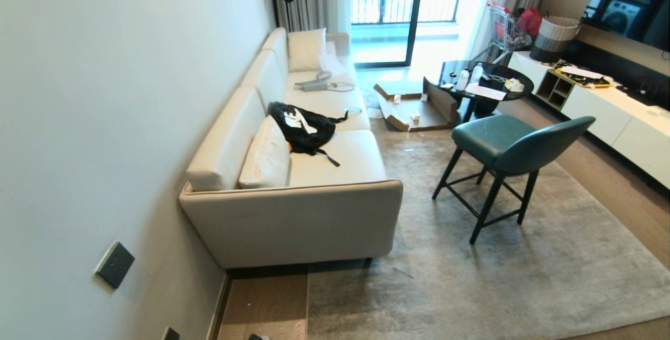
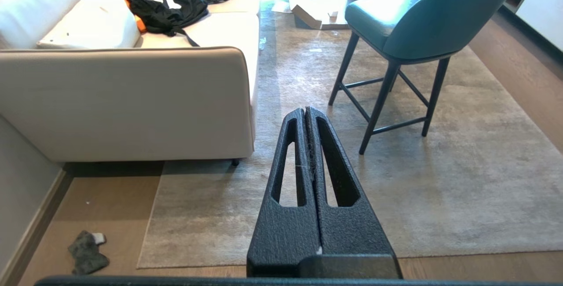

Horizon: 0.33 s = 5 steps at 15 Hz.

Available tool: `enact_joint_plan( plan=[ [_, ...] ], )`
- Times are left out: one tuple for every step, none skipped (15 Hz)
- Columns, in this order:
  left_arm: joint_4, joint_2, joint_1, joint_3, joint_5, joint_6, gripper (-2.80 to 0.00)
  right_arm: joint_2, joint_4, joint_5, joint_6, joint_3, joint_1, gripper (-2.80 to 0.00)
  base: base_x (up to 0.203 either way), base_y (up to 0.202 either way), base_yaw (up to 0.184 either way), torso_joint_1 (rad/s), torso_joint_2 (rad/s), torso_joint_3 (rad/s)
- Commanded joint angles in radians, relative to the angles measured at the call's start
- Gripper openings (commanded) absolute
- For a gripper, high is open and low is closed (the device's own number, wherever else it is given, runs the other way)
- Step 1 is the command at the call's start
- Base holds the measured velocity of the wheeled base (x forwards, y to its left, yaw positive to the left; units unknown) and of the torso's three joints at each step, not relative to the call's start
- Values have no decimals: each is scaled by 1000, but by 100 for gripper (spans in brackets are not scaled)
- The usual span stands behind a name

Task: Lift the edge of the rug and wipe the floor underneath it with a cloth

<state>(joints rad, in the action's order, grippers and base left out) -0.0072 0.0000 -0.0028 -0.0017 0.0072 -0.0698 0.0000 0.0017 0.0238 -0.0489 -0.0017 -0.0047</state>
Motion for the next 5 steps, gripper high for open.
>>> enact_joint_plan(
  plan=[
    [0, 0, 0, 0, 0, -1, -280, 2, 1, 1, 7, 0, 0, -280, 0, 0, 0, 0, 0, 0],
    [0, 0, 0, 0, 0, -1, -280, 2, 1, 1, 7, 0, 0, -280, 0, 0, 0, 0, 0, 0],
    [0, 0, 1, 0, 0, -1, -280, 2, 1, 1, 7, 0, 0, -280, 0, 0, 0, 0, 0, 0],
    [0, 0, 0, 0, 0, -1, -280, 2, 1, 1, 7, 0, 0, -280, 0, 0, 0, 0, 0, 0],
    [0, 0, 0, 0, 0, -1, -280, 2, 1, 2, 7, 0, 0, -280, 0, 0, 0, 0, 0, 0]
  ],
)
